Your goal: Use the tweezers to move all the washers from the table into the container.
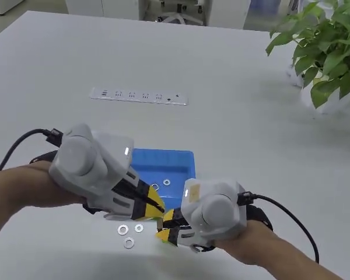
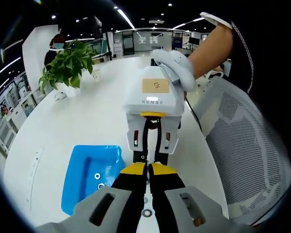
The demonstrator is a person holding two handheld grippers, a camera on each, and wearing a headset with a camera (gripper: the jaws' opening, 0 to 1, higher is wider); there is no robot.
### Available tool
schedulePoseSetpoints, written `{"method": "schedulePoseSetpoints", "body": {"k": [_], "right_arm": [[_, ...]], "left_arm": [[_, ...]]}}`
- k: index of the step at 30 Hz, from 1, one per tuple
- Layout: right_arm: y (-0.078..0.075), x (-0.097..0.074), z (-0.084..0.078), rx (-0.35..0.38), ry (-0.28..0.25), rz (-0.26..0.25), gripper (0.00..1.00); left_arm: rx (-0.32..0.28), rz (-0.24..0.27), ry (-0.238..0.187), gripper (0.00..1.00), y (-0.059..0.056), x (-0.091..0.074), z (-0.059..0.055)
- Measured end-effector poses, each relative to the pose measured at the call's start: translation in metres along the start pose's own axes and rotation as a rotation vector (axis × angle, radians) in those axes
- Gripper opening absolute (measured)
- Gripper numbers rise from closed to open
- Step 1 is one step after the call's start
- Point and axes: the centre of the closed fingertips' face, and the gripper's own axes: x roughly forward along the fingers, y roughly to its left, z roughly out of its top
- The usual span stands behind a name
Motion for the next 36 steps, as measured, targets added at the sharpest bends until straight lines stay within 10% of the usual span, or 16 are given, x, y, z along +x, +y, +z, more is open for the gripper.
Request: {"method": "schedulePoseSetpoints", "body": {"k": [36], "right_arm": [[-0.020, -0.033, 0.041, -0.059, -0.032, -0.063, 0.10]], "left_arm": [[0.041, 0.041, -0.019, 0.06, 0.012, -0.036, 0.040]]}}
